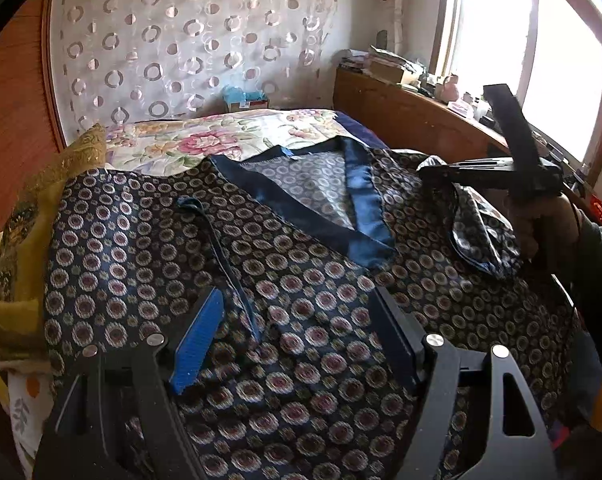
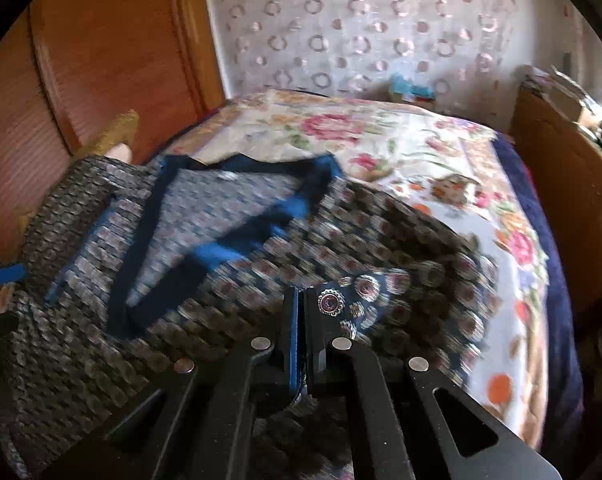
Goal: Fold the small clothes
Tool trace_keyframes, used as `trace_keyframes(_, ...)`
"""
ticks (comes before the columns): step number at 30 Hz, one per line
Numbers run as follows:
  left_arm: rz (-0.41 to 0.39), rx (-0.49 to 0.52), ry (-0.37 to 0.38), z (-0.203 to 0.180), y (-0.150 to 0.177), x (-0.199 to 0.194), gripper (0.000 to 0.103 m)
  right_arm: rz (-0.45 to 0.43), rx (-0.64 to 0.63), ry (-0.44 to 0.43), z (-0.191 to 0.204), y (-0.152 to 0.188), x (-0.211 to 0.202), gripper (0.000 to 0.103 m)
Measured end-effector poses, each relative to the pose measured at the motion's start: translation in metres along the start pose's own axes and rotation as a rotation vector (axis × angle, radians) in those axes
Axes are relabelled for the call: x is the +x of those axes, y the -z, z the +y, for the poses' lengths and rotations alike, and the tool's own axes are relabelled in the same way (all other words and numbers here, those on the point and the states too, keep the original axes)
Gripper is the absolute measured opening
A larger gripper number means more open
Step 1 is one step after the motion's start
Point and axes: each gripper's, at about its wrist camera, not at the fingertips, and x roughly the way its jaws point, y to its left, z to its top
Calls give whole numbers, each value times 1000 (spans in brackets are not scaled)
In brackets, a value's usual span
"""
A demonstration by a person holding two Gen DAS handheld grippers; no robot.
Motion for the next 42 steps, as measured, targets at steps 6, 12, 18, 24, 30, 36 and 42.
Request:
trace_keyframes(6,-1,-12,-12,13,-13,9,76,10,-33,-64,0,-13,4,21)
trace_keyframes(12,0,-16,-27,28,-24,16,76,19,-52,56,-33,-11,-4,50)
trace_keyframes(18,1,-44,-43,48,-28,18,76,81,34,206,-88,11,1,50)
trace_keyframes(24,12,-65,-49,59,-28,25,76,86,108,172,-109,16,12,50)
trace_keyframes(30,16,-62,-51,58,-26,26,76,98,43,148,-98,-1,37,7)
trace_keyframes(36,16,-66,-56,60,-24,26,76,7,-19,170,-89,-17,32,5)
trace_keyframes(42,13,-68,-58,63,-20,23,76,-24,19,252,-104,-20,22,7)
